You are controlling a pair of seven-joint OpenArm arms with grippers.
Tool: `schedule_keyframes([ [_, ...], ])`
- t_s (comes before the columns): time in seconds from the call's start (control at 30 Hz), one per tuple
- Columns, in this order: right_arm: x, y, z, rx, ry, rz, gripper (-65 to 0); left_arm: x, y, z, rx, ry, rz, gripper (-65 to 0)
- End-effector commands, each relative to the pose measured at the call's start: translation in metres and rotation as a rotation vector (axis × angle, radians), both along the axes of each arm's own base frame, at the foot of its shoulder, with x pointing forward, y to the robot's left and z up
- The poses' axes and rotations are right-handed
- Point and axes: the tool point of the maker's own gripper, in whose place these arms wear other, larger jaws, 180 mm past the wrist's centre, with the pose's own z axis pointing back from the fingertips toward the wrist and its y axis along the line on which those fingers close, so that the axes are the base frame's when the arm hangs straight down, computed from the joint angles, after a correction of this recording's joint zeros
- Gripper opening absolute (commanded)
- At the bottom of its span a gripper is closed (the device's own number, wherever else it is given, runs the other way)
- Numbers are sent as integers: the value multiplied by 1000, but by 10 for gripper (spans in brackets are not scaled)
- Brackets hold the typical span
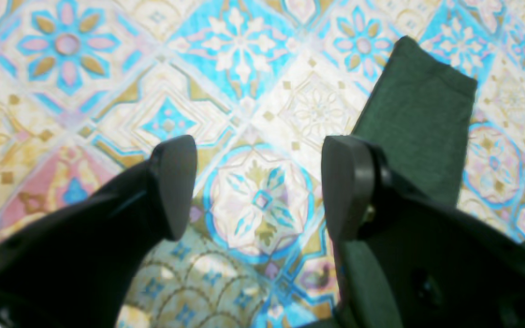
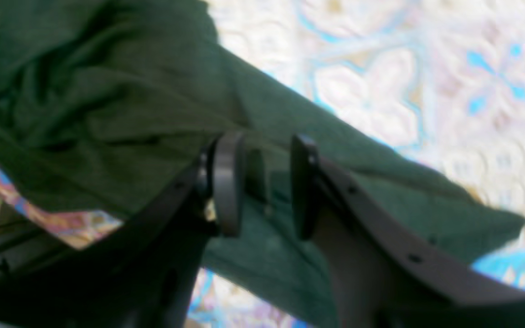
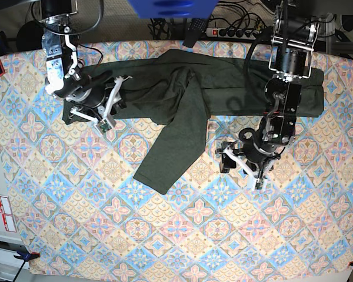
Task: Fold the T-shirt properly
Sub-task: 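Move the left gripper to the hanging sleeve end and grasp it, then fold the sleeve end with the left gripper onto the shirt body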
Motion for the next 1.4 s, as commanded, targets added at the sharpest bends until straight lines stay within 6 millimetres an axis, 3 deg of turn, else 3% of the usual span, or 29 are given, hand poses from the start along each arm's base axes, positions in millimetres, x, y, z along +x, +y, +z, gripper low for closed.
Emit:
schedule_keyframes([
  [0.0, 5, -2, 8, 12, -32, -5, -478, 15, -8, 15, -16, -50, -8, -231],
  [0.33, 5, -14, 8, 3, -32, -40, -478, 26, -68, -4, -24, 13, -109, -230],
  [0.57, 7, -13, 14, 5, -52, -36, -478, 32, -85, -12, -43, 32, -115, -230],
  [0.67, 9, -11, 19, 7, -68, -32, -478, 24, -96, -25, -28, 65, -149, -230],
  [0.8, 10, -10, 21, 9, -72, -31, -478, 22, -108, -26, -17, 32, -187, -230],
  [0.93, 10, -10, 21, 9, -72, -31, -478, 12, -107, -45, 0, 81, -195, -234],
  [1.1, 10, -10, 21, 9, -72, -31, -478, 7, -111, -54, -1, 114, -194, -243],
  [1.13, 10, -10, 21, 9, -72, -31, -478, 7, -112, -55, 1, 115, -198, -261],
  [1.2, 10, -10, 21, 9, -72, -31, -478, 5, -114, -55, 5, 116, -210, -360],
  [1.33, 10, -10, 21, 9, -72, -31, -478, 6, -115, -53, -1, 112, -207, -650],
  [1.37, 10, -10, 21, 9, -72, -31, -478, 6, -115, -53, -2, 112, -206, -650],
])
